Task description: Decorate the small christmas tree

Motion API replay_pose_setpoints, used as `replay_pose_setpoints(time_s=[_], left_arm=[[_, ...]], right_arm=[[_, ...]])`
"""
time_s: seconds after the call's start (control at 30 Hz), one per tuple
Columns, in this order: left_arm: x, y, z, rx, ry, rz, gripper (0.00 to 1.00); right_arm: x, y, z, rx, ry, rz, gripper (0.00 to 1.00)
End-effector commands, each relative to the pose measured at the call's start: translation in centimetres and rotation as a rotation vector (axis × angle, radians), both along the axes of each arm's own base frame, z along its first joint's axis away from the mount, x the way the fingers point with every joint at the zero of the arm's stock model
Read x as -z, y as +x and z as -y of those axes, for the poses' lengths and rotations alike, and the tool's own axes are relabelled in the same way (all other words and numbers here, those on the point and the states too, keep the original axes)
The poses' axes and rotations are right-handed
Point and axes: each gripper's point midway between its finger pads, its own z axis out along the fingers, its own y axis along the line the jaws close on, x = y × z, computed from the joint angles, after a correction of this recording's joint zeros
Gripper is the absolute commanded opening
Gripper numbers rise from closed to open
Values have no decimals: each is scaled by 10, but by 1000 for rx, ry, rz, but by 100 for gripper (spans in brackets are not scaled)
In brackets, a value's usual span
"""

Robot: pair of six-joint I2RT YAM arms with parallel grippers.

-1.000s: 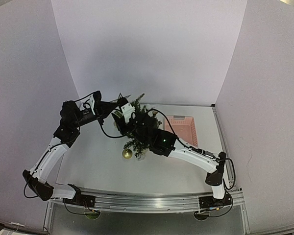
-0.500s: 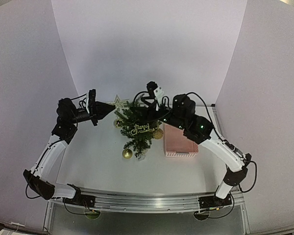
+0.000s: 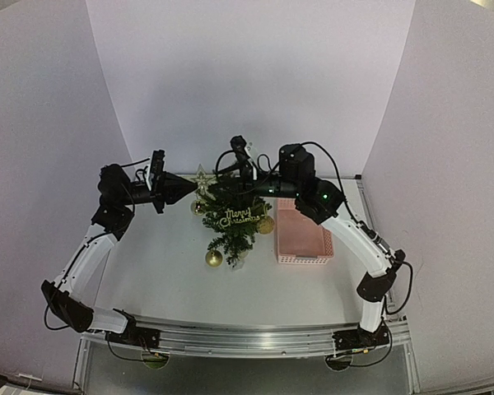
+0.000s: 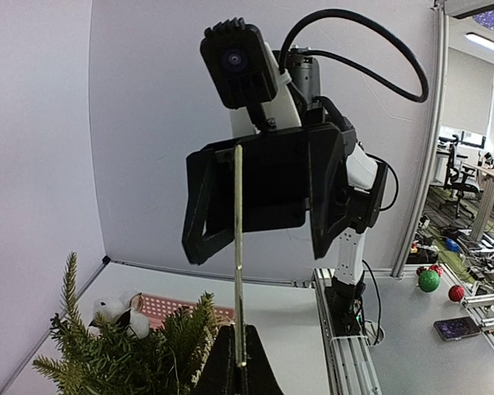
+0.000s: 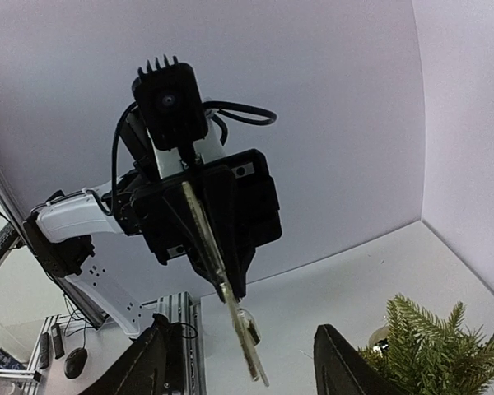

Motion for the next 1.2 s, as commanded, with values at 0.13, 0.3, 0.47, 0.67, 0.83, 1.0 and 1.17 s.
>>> replay_pose_setpoints(time_s=[0.13,0.3,0.47,0.67,0.83,1.0,1.17], left_arm=[[-6,-8,5,49,-15,38,0],[-1,-8,6,51,1,38,0],[0,-9,6,59,5,42,0],[1,-9,6,58,8,36,0],[2,-9,6,58,10,32,0],[-1,-10,5,59,6,34,0],[-2,-10,5,54,4,44,0]], right_arm=[[0,-4,-15,-100,26,-29,46],[5,-3,-20,-119,29,-45,31],[4,-3,-24,-133,43,-44,28],[1,-2,-26,-138,61,-43,21],[-4,-3,-26,-143,76,-39,24],[-3,-4,-26,-148,76,-50,13],[-6,-7,-25,-164,82,-52,0]])
